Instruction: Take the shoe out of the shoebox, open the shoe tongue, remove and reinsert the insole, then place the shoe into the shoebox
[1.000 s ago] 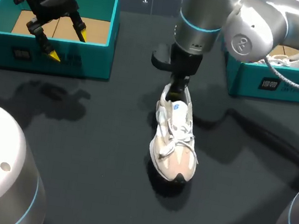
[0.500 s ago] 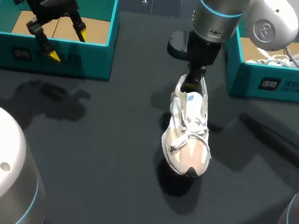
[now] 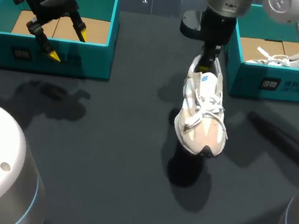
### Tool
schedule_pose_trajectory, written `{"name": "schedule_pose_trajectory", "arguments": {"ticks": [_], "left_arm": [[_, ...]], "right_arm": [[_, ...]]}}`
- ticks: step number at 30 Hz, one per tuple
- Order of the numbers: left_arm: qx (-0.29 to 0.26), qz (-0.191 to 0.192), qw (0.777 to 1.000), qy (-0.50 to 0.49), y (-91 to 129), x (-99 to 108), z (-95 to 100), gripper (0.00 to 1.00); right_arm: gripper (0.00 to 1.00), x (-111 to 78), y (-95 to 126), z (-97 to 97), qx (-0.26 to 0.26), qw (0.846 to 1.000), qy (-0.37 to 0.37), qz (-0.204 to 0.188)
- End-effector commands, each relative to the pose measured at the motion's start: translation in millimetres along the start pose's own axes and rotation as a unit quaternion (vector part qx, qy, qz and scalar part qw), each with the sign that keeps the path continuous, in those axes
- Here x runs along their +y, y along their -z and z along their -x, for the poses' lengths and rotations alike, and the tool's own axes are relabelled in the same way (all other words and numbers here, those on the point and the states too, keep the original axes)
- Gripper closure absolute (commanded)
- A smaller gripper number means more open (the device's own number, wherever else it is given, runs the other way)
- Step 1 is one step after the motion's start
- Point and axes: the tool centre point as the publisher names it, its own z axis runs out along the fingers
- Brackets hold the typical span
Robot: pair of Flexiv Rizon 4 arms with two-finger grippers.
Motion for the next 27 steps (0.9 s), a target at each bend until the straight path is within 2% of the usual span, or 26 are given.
{"name": "schedule_pose_trajectory", "arguments": {"ticks": [1,3,17,27], "left_arm": [[0.000,0.001,1.000,0.000,0.4,0.0,-1.0,0.00],[0.000,0.001,1.000,0.000,0.4,0.0,-1.0,0.00],[0.000,0.001,1.000,0.000,0.4,0.0,-1.0,0.00],[0.000,0.001,1.000,0.000,0.4,0.0,-1.0,0.00]], "right_arm": [[1.00,-20.1,34.6,12.3,0.011,1.000,0.006,0.005],[1.00,-29.7,44.1,19.1,0.019,1.000,0.006,0.001],[1.00,-29.7,44.1,19.1,0.019,1.000,0.006,0.001],[1.00,-89.3,65.8,59.6,0.034,0.999,0.013,0.003]]}}
